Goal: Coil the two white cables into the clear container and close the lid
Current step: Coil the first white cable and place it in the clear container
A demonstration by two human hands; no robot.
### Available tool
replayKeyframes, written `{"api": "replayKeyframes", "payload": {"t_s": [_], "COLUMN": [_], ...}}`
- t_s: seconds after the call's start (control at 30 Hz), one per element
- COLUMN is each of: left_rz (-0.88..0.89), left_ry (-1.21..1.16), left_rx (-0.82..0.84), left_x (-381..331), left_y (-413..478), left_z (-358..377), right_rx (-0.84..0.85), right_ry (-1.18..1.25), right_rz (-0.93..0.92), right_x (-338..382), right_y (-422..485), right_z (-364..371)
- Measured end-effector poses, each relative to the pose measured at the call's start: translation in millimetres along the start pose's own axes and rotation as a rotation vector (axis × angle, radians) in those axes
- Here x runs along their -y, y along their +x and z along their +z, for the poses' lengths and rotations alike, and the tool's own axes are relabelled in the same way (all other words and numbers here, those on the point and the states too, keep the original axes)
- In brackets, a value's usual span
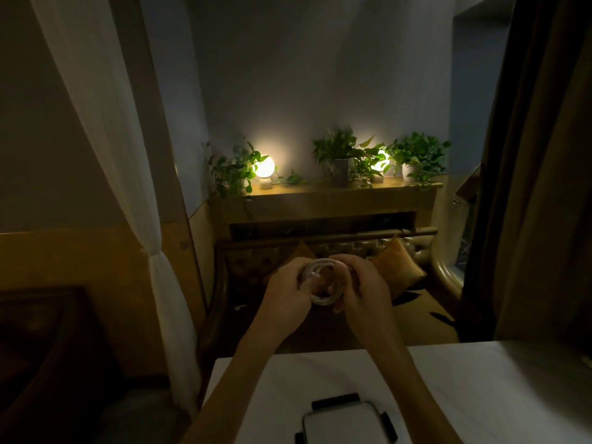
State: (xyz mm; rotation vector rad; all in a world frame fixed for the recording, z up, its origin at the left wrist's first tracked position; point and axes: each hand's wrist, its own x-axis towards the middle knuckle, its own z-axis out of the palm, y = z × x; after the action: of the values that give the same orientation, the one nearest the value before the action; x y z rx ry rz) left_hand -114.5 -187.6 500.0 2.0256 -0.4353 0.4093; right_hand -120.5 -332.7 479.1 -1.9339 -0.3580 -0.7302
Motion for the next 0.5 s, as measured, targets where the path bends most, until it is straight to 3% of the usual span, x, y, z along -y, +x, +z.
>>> {"api": "replayKeyframes", "payload": {"t_s": [0.17, 0.33, 0.43, 0.5], "left_rz": [-0.011, -0.231, -0.43, -0.467], "left_ry": [0.112, -0.74, -1.014, -1.021], "left_rx": [-0.037, 0.373, 0.442, 0.442], "left_x": [-10.2, -9.4, -7.8, -4.3], "left_y": [-2.5, -6.3, -7.4, -5.8], "left_z": [8.4, -27.8, -34.1, -32.8], "right_rx": [0.021, -0.007, 0.084, 0.106], "right_ry": [-0.099, 0.145, 0.274, 0.296], "right_rz": [-0.097, -0.007, 0.019, 0.006], "right_x": [3.1, 1.2, 8.1, 11.5], "right_y": [0.0, 1.8, 5.4, 8.0], "right_z": [0.1, -11.5, -18.0, -21.2]}}
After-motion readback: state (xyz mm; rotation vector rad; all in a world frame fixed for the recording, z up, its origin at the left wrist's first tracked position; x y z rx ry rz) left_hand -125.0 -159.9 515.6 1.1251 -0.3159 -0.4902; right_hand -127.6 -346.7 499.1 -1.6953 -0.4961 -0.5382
